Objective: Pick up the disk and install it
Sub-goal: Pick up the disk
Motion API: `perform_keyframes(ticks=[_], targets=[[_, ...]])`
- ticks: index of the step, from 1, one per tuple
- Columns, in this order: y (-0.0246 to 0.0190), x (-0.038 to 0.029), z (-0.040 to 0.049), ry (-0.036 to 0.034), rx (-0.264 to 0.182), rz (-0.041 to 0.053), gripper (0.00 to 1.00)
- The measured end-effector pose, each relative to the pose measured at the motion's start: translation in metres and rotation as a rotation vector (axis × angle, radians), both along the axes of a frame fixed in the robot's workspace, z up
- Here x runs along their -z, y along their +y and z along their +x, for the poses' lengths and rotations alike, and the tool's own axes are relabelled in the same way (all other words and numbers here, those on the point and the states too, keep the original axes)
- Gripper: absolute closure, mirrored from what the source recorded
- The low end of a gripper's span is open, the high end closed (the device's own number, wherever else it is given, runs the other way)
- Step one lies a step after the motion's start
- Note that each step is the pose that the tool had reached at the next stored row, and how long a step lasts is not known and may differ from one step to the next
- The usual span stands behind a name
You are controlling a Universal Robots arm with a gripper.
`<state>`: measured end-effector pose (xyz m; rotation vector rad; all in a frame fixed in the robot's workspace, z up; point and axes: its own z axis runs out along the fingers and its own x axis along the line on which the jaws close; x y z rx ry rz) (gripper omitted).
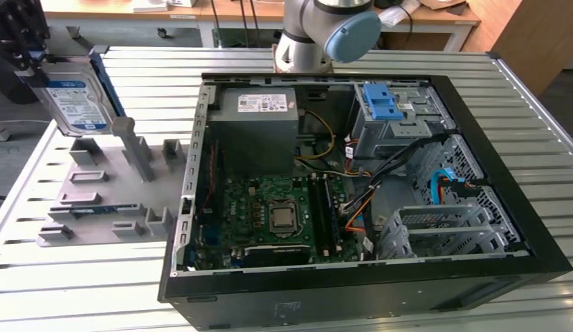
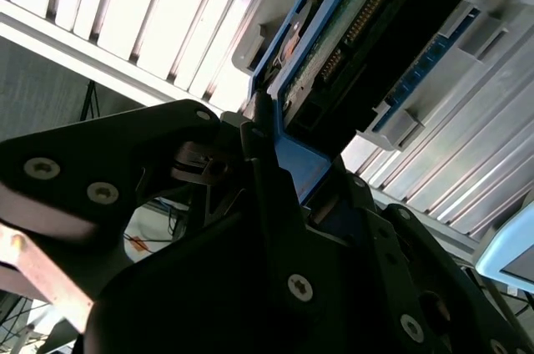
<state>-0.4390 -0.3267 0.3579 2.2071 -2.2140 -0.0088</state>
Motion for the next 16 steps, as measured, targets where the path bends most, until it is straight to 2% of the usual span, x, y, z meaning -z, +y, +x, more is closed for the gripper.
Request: perform_keyframes(ticks=[16], targets=[[0.0,-0.0019,0.0,-0.0001,0.0,0.0026,0.64]])
